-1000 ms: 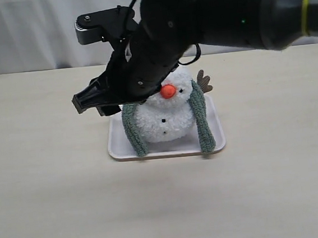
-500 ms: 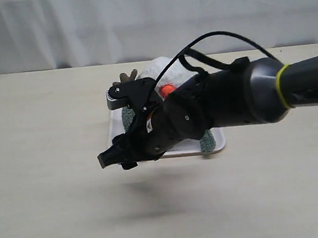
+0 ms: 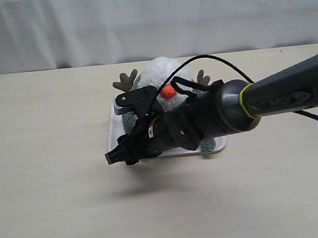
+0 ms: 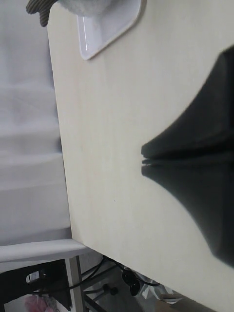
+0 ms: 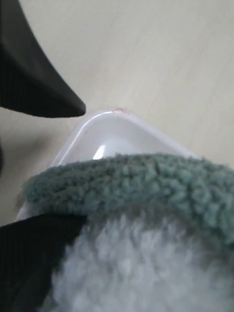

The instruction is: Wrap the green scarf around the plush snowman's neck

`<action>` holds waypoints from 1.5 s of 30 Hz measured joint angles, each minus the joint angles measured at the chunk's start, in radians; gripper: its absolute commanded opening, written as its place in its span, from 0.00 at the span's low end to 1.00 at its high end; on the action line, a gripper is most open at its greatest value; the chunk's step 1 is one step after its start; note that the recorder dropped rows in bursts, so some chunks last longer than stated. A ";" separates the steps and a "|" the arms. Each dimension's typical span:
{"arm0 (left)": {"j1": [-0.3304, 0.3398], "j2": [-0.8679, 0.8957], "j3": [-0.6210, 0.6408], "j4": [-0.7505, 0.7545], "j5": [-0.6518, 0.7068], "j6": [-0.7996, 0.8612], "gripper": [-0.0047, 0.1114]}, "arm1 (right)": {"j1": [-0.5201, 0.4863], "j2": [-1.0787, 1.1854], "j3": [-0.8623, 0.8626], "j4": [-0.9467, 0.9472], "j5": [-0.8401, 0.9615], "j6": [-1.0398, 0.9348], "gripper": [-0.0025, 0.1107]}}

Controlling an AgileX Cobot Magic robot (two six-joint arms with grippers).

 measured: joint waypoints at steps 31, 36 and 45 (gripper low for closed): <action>0.000 0.000 0.000 0.000 0.000 0.000 0.04 | 0.000 -0.183 0.000 -0.327 0.508 -0.031 0.06; 0.000 0.000 0.000 0.000 0.000 0.000 0.04 | 0.000 -0.181 0.000 -0.452 0.615 0.071 0.06; 0.000 0.000 0.000 0.000 0.000 0.000 0.04 | 0.000 -0.131 0.000 -0.474 0.564 0.103 0.06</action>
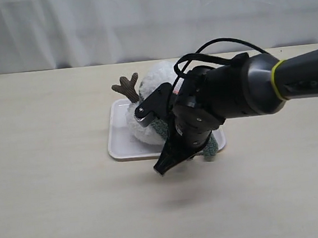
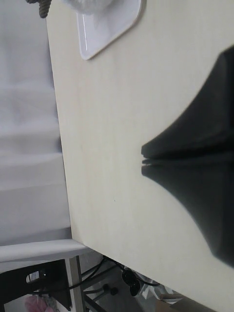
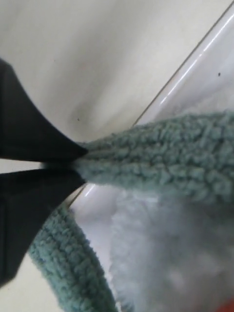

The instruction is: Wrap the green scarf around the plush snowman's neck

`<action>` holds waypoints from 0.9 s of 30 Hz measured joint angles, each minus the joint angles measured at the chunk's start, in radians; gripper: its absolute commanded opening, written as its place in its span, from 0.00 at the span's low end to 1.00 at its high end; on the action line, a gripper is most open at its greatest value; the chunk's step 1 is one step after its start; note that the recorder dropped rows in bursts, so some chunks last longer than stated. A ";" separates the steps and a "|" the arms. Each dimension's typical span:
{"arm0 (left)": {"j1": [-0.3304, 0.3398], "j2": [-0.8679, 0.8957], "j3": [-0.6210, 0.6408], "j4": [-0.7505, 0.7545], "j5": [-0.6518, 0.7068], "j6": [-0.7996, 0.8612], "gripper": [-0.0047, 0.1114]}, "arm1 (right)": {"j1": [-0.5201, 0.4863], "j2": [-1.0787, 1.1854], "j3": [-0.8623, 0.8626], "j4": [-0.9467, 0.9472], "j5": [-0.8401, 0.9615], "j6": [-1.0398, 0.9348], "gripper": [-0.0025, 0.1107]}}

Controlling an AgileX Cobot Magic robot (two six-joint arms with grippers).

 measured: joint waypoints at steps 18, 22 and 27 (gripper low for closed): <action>0.000 0.000 0.000 0.000 0.000 0.000 0.04 | 0.000 0.036 0.000 -0.010 0.014 0.002 0.07; 0.000 0.000 0.000 0.000 0.000 0.000 0.04 | 0.000 0.029 -0.016 0.028 0.038 0.002 0.21; 0.000 0.000 0.000 0.000 0.000 0.000 0.04 | 0.000 -0.013 -0.059 0.061 0.145 -0.001 0.43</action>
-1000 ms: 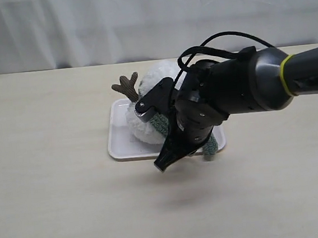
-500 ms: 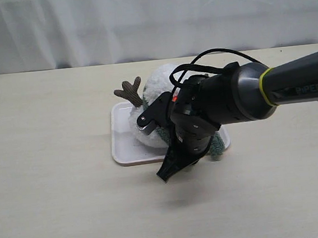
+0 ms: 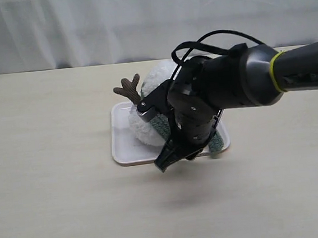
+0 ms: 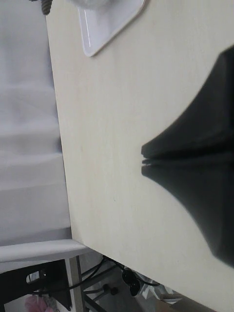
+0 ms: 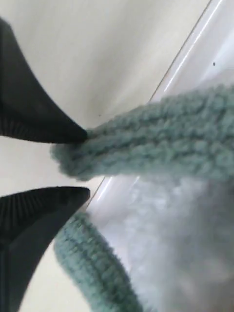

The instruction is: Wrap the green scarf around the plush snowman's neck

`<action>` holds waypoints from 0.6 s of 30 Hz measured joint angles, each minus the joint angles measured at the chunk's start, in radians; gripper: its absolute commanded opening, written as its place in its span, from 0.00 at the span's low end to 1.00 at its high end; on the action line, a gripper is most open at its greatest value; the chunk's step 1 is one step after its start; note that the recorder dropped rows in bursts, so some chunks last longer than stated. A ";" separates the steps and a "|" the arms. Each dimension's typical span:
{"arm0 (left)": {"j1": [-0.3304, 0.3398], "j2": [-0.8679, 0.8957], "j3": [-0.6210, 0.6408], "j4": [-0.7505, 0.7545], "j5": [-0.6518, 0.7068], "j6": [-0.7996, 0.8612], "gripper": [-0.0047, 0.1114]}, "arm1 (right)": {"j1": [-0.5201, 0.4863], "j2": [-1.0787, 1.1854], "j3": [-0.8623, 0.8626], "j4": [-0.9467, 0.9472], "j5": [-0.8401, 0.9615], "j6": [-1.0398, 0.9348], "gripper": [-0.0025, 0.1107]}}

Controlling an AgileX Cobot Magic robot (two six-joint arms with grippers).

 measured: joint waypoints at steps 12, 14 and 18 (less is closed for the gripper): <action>0.000 0.000 0.000 0.000 0.000 0.000 0.04 | -0.030 -0.058 -0.015 0.014 0.234 0.027 0.58; 0.000 0.000 0.000 0.000 0.000 0.000 0.04 | -0.059 -0.058 -0.006 0.014 0.185 0.049 0.58; 0.000 0.000 0.000 0.000 0.000 0.000 0.04 | -0.114 -0.060 0.052 0.014 0.000 0.089 0.58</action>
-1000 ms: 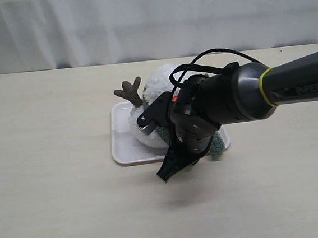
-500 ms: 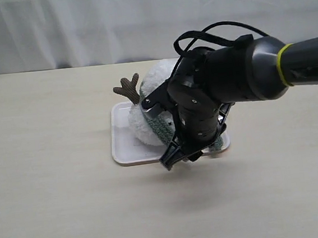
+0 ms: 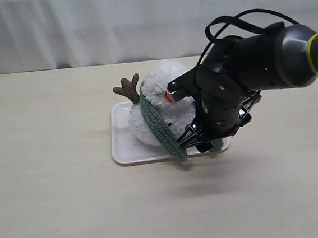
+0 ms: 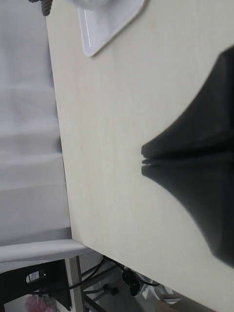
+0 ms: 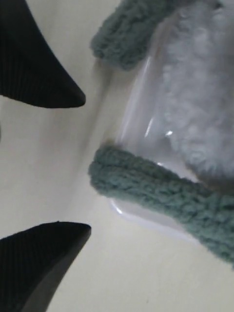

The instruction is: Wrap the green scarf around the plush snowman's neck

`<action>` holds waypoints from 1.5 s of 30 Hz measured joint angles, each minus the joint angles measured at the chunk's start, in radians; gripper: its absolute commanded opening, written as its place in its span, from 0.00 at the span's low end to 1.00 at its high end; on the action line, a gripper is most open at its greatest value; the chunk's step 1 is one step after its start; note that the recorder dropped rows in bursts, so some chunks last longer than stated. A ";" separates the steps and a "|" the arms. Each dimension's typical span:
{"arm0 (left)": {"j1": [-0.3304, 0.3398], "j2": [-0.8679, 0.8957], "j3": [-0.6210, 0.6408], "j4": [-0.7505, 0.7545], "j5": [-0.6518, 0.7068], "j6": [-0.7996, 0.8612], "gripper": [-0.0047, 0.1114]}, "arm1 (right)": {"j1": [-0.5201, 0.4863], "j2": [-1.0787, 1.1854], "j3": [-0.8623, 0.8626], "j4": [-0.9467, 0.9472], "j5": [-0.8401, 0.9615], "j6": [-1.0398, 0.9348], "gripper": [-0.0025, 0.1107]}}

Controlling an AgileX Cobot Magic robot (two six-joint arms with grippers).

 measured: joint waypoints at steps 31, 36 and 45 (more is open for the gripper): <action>0.000 0.000 0.000 0.000 0.000 0.000 0.04 | -0.048 0.054 0.132 -0.274 -0.342 0.320 0.06; 0.000 0.000 0.000 0.000 0.000 0.000 0.04 | -0.048 -0.031 0.132 0.024 -0.363 0.141 0.06; 0.000 0.000 0.000 0.000 0.000 0.000 0.04 | -0.048 -0.079 0.132 0.637 -0.269 -0.375 0.06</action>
